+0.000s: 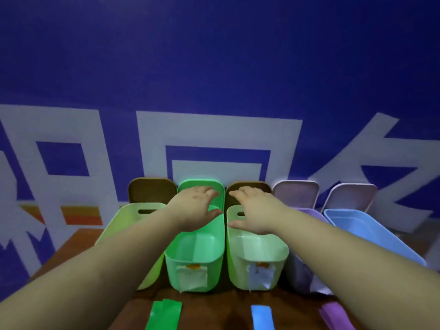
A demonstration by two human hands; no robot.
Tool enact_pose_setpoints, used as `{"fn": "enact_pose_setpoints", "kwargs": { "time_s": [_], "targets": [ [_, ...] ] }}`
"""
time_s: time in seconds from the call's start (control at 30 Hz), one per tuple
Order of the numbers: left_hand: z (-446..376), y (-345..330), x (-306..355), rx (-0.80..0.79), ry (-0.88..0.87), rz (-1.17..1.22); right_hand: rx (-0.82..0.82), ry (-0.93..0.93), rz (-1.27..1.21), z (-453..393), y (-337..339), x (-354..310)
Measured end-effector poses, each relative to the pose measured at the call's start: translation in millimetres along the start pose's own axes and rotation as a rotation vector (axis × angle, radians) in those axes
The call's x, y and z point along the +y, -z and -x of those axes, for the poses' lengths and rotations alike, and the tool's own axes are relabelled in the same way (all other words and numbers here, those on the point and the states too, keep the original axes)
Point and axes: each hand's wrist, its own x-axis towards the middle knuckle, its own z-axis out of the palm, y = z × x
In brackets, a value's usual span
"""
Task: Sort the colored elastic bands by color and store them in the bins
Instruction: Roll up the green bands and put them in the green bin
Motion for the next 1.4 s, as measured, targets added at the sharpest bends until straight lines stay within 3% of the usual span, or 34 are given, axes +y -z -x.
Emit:
{"fn": "enact_pose_setpoints", "kwargs": {
  "time_s": [0.4,0.7,0.87,1.1,1.27,1.4],
  "targets": [
    [84.7,-136.8,74.3,0.165,-0.022,0.016,0.113,-0.067,-0.027,109.1,-150.5,0.0],
    [187.2,-122.9,64.4,0.129,-0.031,-0.021,0.113,-0.122,0.034,187.4,-159.3,-57.8],
    [213.6,-123.5,32.9,0.082,0.034,-0.052,0.114,-0.073,0.011,172.7,-157.2,-100.5],
    [210.8,-190.3,-21.3,-0.064,0.153,0.017,-0.017,-0.002,-0.085,112.4,-216.0,-143.4],
    [186.9,-246.9,-55.3,-0.108,0.299,0.152,-0.080,-0.084,-0.265,61.0,-264.4,-149.8],
    [166.3,-277.0,-72.4,-0.019,0.398,0.237,-0.004,-0.167,-0.331,27.4,-289.3,-153.9]
  ]
}}
